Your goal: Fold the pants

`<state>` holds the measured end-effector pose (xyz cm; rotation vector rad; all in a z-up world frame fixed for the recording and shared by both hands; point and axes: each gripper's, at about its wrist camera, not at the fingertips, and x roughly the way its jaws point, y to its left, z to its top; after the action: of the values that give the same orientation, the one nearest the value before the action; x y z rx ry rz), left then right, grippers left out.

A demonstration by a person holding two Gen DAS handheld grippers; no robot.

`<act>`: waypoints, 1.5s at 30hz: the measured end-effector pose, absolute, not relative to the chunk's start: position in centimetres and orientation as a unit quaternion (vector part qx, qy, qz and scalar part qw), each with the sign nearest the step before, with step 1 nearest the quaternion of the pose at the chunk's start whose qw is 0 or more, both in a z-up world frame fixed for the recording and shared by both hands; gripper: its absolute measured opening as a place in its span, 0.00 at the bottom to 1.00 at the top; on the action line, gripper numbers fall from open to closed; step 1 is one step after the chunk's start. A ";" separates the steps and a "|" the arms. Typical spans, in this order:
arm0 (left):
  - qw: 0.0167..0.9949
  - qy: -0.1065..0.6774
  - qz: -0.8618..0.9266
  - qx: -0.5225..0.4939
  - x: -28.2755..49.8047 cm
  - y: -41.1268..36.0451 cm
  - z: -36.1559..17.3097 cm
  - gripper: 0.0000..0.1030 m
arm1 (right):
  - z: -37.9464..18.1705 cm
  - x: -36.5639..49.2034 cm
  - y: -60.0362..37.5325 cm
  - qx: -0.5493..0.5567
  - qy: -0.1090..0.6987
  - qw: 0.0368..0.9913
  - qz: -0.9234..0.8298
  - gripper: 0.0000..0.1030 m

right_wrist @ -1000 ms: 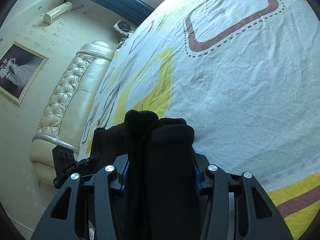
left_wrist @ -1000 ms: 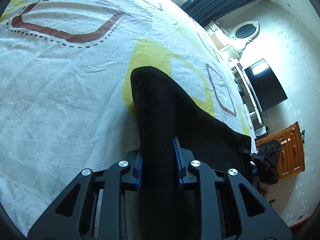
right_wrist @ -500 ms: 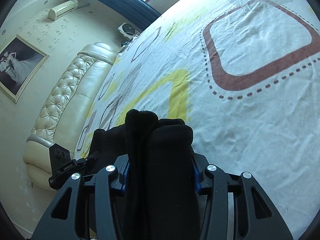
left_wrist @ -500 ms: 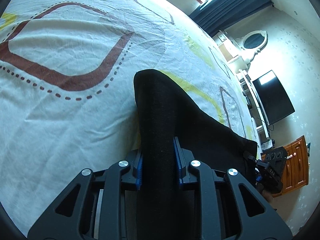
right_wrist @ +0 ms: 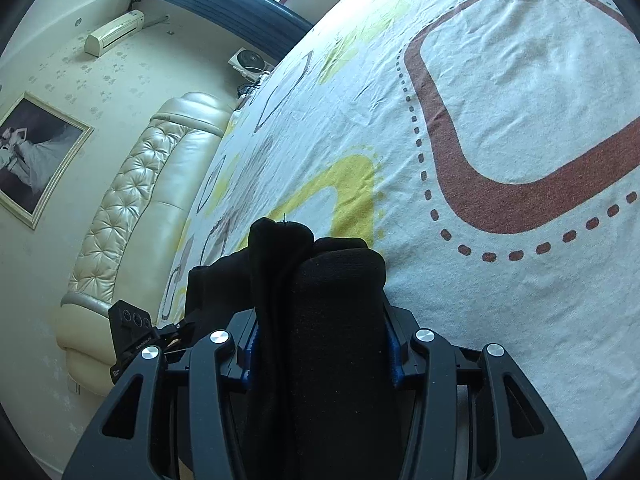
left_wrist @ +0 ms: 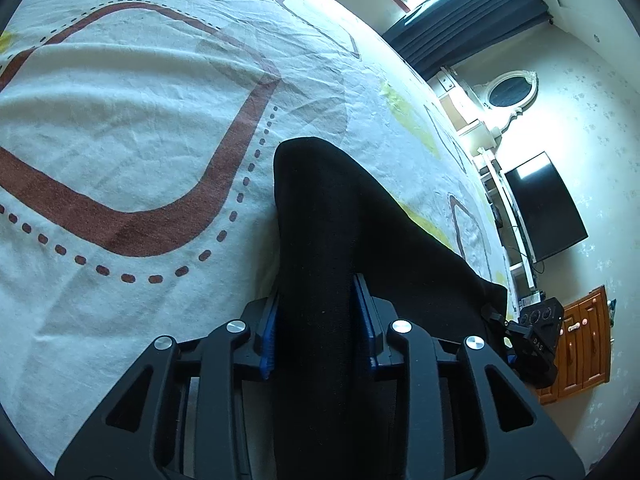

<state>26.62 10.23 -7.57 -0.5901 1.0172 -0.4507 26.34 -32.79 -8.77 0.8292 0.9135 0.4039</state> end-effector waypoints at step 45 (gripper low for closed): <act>0.767 0.500 -0.234 -0.327 13.8 11.7 -8.4 0.37 | -9.1 15.6 -32.3 0.415 0.480 0.742 0.217 0.37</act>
<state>13.76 11.65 -8.40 -0.7090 1.0850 -0.5080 15.64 -32.32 -9.15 0.9099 1.0514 0.4764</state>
